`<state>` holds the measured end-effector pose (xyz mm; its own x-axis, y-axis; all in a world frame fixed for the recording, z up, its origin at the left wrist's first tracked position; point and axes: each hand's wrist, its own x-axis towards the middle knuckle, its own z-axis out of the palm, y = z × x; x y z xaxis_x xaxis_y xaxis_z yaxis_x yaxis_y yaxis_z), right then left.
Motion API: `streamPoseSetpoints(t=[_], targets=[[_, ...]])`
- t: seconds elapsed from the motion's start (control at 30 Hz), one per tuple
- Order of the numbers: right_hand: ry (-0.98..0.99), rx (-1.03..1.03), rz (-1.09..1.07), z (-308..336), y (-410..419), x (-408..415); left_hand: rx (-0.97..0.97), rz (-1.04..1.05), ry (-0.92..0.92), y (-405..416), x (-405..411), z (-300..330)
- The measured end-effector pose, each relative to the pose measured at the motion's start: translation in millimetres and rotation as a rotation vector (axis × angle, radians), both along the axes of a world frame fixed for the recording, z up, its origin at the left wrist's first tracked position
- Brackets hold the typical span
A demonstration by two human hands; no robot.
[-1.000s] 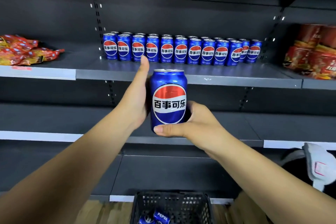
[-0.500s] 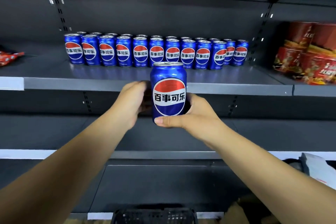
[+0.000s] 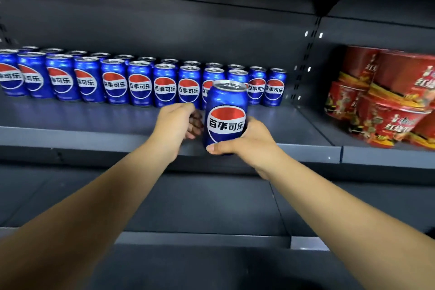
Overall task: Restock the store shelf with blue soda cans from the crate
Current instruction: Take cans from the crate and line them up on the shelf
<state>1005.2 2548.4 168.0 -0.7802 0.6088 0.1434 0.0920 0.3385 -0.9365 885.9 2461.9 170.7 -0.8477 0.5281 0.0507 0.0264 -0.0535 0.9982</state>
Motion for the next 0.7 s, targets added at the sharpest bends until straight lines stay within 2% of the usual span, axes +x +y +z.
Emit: streamPoseSetpoints(t=[0.2,0.37,0.5,0.7], targets=[[-0.008,-0.054,-0.116,-9.5,68.5,-6.2,-0.081,-0.048,0.006,60.8,8.8,-1.3],[-0.033,-0.032,-0.186,-15.1,113.0,-4.6,-0.118,-0.068,-0.089,94.7,9.6,-8.4],[-0.058,-0.028,-0.211,-25.0,143.7,-6.8,-0.155,-0.07,-0.088,111.6,9.7,-15.8],[-0.202,0.123,-0.251,-26.8,172.2,-22.1,-0.312,-0.082,0.005,140.7,-4.1,-10.0]])
